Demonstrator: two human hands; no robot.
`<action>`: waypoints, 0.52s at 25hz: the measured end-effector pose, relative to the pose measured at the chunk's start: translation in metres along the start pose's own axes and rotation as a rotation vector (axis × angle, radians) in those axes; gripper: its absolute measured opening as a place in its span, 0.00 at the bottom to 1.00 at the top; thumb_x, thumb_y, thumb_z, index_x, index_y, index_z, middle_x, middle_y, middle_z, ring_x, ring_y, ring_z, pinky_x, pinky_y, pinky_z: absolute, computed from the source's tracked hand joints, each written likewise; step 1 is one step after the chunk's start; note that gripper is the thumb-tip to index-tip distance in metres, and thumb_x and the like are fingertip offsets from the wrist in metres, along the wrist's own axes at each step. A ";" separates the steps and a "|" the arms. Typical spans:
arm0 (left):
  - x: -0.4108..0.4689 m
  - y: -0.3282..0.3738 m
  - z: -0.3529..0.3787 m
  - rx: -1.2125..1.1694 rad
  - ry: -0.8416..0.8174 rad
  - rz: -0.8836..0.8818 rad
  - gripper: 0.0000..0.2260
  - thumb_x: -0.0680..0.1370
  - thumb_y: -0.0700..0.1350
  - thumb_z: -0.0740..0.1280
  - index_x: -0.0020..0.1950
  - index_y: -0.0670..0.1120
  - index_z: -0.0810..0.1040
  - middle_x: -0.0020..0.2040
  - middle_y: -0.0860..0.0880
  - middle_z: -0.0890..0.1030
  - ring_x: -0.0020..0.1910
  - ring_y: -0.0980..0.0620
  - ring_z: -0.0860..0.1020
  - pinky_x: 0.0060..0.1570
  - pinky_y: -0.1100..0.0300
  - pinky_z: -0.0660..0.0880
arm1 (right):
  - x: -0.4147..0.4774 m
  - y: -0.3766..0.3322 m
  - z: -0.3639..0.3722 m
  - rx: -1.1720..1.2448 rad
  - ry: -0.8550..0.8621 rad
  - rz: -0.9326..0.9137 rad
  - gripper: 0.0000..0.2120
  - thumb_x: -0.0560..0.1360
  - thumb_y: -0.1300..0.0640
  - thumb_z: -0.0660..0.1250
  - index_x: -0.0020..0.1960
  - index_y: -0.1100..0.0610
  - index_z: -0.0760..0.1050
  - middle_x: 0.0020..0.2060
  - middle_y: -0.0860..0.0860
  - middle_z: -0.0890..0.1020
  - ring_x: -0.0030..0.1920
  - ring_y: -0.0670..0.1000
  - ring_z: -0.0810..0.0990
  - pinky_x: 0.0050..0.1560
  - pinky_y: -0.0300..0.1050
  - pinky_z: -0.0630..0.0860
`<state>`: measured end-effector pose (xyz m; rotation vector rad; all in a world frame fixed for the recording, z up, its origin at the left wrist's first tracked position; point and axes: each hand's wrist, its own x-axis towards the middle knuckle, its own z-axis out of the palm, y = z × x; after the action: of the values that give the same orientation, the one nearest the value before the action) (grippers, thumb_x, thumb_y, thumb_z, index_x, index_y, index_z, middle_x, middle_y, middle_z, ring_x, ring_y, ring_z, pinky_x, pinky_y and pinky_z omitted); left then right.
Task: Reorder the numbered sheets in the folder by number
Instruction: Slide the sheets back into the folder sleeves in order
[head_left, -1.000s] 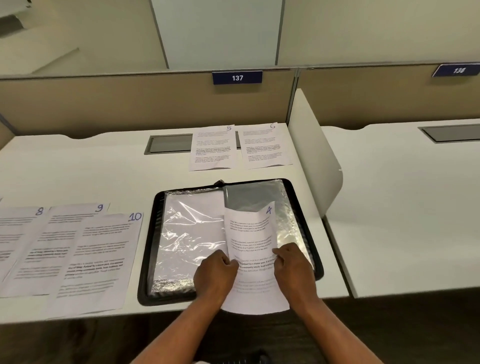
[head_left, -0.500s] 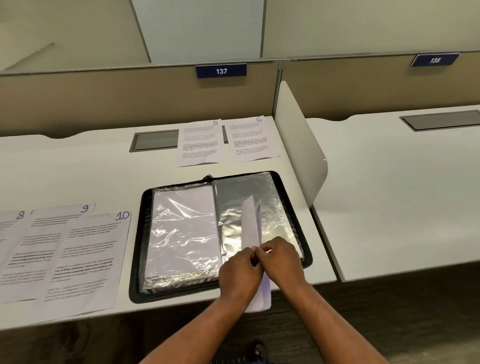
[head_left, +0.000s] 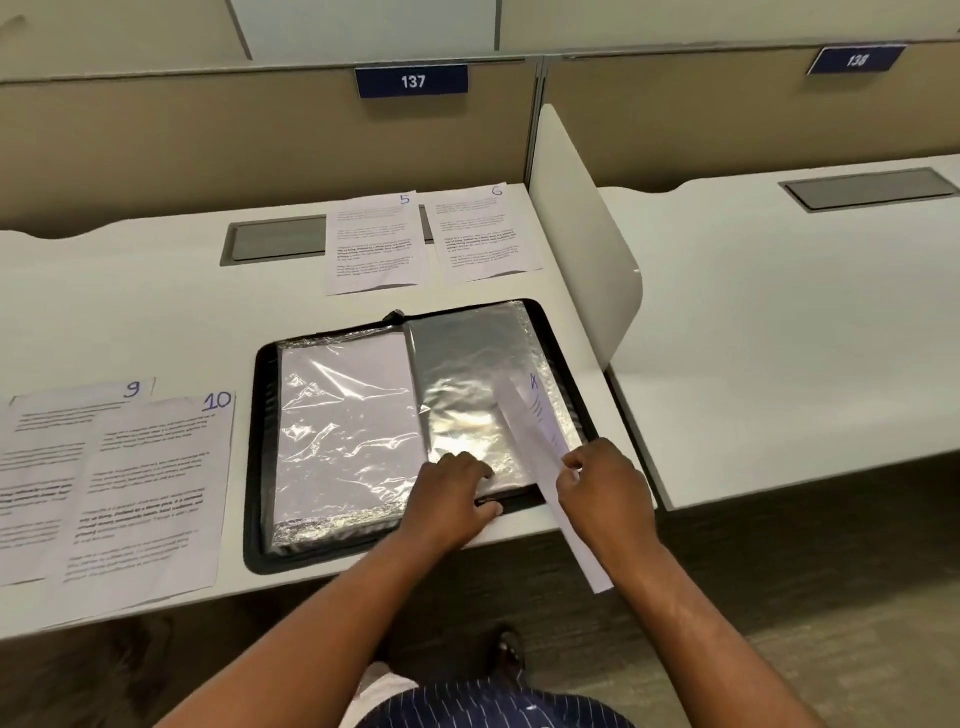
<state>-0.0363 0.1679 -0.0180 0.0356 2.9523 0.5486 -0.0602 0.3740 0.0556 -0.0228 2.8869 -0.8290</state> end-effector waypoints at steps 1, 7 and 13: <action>0.005 -0.001 -0.001 0.043 -0.028 0.036 0.21 0.73 0.62 0.69 0.63 0.55 0.78 0.60 0.54 0.78 0.59 0.50 0.74 0.58 0.53 0.69 | -0.002 0.003 0.000 -0.004 -0.002 0.000 0.06 0.80 0.52 0.67 0.55 0.53 0.75 0.51 0.49 0.82 0.48 0.49 0.83 0.41 0.38 0.76; 0.019 0.003 0.003 0.093 0.076 0.117 0.12 0.78 0.55 0.66 0.54 0.51 0.85 0.51 0.50 0.84 0.50 0.47 0.80 0.52 0.52 0.74 | -0.020 0.022 0.003 -0.023 0.010 -0.044 0.11 0.80 0.55 0.69 0.61 0.56 0.77 0.55 0.51 0.81 0.52 0.49 0.83 0.46 0.36 0.75; 0.025 0.006 0.001 0.139 0.062 0.109 0.15 0.77 0.53 0.61 0.46 0.50 0.86 0.43 0.50 0.85 0.43 0.45 0.80 0.43 0.54 0.73 | -0.033 0.030 0.000 -0.012 0.027 -0.106 0.12 0.80 0.59 0.67 0.62 0.58 0.80 0.57 0.51 0.79 0.51 0.49 0.82 0.48 0.38 0.75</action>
<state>-0.0614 0.1751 -0.0198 0.1990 3.0585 0.3624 -0.0269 0.4007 0.0438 -0.1677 2.9381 -0.8361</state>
